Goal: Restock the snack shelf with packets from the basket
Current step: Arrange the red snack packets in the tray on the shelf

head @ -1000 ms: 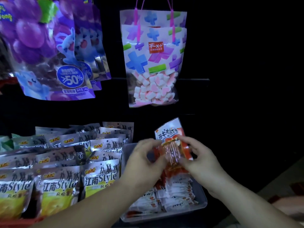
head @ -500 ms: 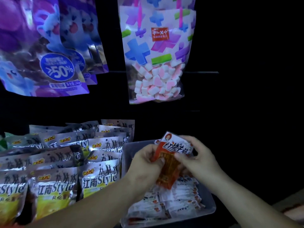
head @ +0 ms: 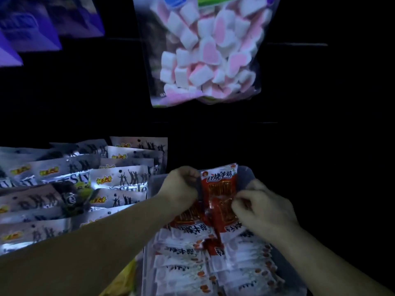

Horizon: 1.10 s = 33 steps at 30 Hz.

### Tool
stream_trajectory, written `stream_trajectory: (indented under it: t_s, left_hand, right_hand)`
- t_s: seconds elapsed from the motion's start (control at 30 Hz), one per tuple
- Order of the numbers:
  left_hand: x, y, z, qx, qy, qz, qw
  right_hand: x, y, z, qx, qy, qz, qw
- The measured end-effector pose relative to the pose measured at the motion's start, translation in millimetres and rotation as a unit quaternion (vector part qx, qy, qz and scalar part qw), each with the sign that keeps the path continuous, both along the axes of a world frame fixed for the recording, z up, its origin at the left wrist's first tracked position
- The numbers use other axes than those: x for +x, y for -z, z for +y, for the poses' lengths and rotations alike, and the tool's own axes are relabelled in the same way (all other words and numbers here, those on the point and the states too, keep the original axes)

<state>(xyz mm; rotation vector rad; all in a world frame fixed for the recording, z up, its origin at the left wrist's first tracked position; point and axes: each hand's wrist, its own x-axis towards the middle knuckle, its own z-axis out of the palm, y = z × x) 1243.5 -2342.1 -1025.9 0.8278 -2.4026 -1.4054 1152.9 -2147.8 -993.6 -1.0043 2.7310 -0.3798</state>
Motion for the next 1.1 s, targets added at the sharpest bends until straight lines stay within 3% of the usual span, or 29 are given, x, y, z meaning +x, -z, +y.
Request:
stream_trajectory:
  t_s: [0.03, 0.1, 0.2, 0.3, 0.47, 0.57, 0.7, 0.77, 0.87, 0.97, 1.1]
  left_hand:
    - [-4.7, 3.9, -3.2, -0.026, -0.002, 0.012, 1.0]
    - [-13.7, 5.8, -10.2, -0.163, 0.028, -0.002, 0.986]
    - [-33.3, 13.4, -12.6, -0.297, 0.083, -0.072, 0.949]
    - [-50.0, 16.5, -12.8, -0.344, 0.086, -0.096, 0.93]
    - [-60.5, 19.2, -20.0, -0.406, 0.107, -0.025, 0.907]
    - [-60.0, 20.8, -21.1, -0.36, 0.119, -0.024, 0.925]
    - [-59.1, 3.1, -23.1, -0.332, 0.083, 0.086, 0.936]
    - [-54.5, -16.0, -22.3, -0.237, 0.061, 0.146, 0.959]
    - [-34.2, -47.3, -3.7, -0.092, 0.105, 0.155, 0.978]
    - [-1.7, -64.9, 18.1, -0.026, 0.133, 0.158, 0.978]
    - [31.1, -71.5, 41.2, 0.104, 0.04, 0.182, 0.977]
  right_hand:
    - [-2.9, 1.8, -4.6, 0.004, -0.002, 0.042, 0.999]
    - [-5.6, 10.8, -10.8, -0.055, 0.03, 0.062, 0.996]
    - [-4.2, 29.8, -12.2, -0.188, 0.088, -0.022, 0.978]
    - [-5.8, 36.0, -11.9, -0.294, 0.137, -0.121, 0.938]
    - [-8.3, 36.4, -7.8, -0.303, 0.16, -0.202, 0.917]
    - [-6.9, 38.4, -5.7, -0.298, 0.172, -0.229, 0.91]
    - [-9.5, 27.8, -7.1, -0.363, 0.2, -0.221, 0.883]
    - [-9.0, 16.8, -7.5, -0.39, 0.186, -0.201, 0.879]
    - [-8.3, -2.2, -7.1, -0.404, 0.14, -0.167, 0.888]
    - [-2.5, -21.2, -7.2, -0.419, 0.103, -0.25, 0.867]
    - [12.7, -29.9, -3.7, -0.413, 0.107, -0.291, 0.856]
